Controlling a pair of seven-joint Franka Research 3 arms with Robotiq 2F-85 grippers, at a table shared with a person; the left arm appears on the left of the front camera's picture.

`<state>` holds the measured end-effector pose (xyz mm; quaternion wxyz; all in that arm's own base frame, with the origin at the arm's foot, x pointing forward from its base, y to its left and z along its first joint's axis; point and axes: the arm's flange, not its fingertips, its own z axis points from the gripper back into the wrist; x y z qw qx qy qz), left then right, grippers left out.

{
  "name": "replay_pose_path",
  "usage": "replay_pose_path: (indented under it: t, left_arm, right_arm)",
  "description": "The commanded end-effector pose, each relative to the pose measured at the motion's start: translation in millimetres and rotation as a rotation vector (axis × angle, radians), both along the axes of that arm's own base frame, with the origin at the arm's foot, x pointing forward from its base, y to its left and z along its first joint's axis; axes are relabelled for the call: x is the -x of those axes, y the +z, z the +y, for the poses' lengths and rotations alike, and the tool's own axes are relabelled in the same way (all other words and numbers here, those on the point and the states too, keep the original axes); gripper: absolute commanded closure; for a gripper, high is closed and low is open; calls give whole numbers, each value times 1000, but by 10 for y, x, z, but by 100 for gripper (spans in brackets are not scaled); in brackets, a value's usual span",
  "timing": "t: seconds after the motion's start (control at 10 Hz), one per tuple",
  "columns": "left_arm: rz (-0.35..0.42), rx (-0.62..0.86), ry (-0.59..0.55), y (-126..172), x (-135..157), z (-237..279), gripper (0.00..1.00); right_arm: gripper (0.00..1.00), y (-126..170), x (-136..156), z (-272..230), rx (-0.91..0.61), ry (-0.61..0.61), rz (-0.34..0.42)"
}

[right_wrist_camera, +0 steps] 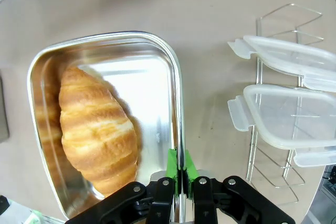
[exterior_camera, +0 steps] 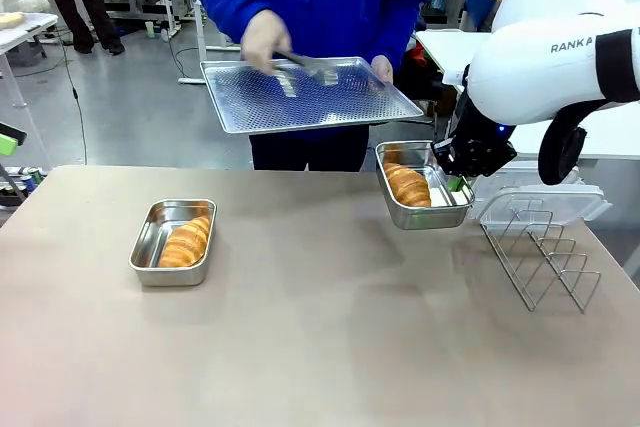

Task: Place the bread in airtight containers.
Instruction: Once an object is inside an Airtight Container , place the container in the center of the table.

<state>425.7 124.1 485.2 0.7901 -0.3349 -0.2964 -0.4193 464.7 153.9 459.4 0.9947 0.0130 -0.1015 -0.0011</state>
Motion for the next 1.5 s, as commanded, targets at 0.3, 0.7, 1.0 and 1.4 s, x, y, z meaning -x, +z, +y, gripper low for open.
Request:
replay_pose_path:
  t: [0.3, 0.7, 1.0, 1.4]
  left_arm:
    - [-10, 1, -16, 29, 26, 8, 0]
    - [-10, 1, -16, 29, 26, 8, 0]
    - [-10, 1, -16, 29, 26, 8, 0]
    - [-10, 1, -16, 29, 26, 8, 0]
  right_arm:
    - [95, -650, -327, 107, -17, -93, -8]
    - [95, -1169, -324, 177, 9, -100, 28]
    - [95, -1307, -344, 238, 6, -107, 39]
    - [51, -1351, -335, 229, 15, -119, 37]
